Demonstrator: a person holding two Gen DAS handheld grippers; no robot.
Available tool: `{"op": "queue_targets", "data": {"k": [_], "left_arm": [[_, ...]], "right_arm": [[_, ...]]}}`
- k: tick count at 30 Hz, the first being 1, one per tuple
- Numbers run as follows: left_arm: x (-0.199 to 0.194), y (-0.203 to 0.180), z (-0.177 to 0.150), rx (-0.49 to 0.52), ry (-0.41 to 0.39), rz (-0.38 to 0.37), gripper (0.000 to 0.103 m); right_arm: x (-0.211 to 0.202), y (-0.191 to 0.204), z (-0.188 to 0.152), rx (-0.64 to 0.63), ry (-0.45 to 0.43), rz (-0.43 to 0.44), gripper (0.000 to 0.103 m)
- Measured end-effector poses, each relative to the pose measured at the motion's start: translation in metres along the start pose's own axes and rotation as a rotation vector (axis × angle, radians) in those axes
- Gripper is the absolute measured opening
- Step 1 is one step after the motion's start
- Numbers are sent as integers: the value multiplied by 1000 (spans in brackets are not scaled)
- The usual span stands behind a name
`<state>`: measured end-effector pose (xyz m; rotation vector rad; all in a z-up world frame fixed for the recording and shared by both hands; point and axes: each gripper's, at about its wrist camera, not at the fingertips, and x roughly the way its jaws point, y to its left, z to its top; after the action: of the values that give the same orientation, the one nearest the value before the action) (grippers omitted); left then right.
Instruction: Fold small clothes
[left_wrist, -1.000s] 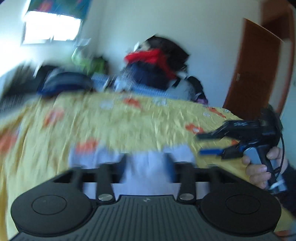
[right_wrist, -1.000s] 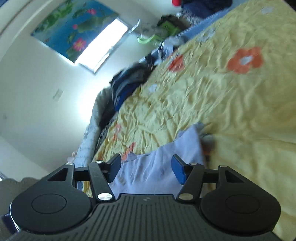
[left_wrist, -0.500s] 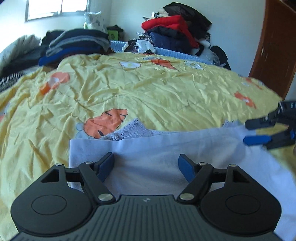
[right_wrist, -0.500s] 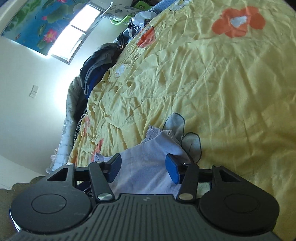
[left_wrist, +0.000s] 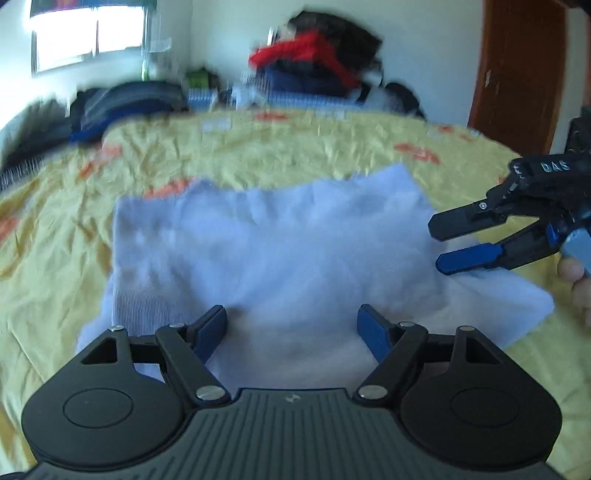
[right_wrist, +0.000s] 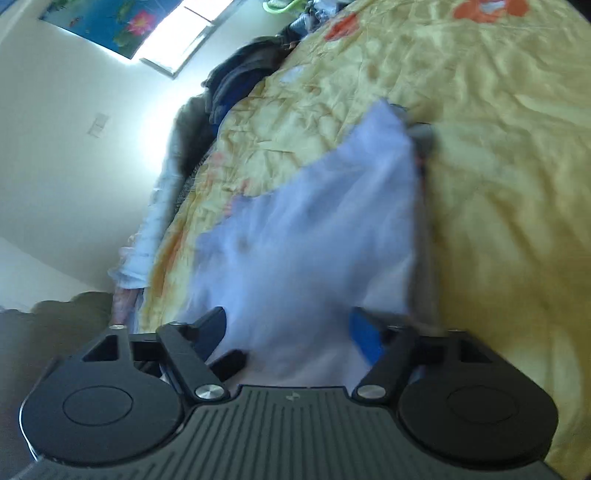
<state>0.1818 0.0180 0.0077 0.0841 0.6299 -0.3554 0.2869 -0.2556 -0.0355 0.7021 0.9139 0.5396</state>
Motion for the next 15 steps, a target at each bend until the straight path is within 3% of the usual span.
{"op": "queue_targets", "data": {"k": [3,5,6,9,11,15], "left_arm": [[4,-4,6,9,18,27,81],[-2,-10,12,-7,43,65,80],[-9,-13,13,-18,39,87,80],[-39,-25,2,-34,-5,62,80],[-50,-32,-10,-32,8,55,81],[-46,-36,-30,-19,46,54,82]], "right_arm": [[-7,-10,-2,61,-33,11,55],[-13,-1,-5,60,-46,-31,60],[-18,8,-8,36,-53,-47,60],[-33,40,-27,-105,-64,-16,66],[-39,54,-43,-185,-57,-24,67],[-23,51,-67,-279,15,-159,67]]}}
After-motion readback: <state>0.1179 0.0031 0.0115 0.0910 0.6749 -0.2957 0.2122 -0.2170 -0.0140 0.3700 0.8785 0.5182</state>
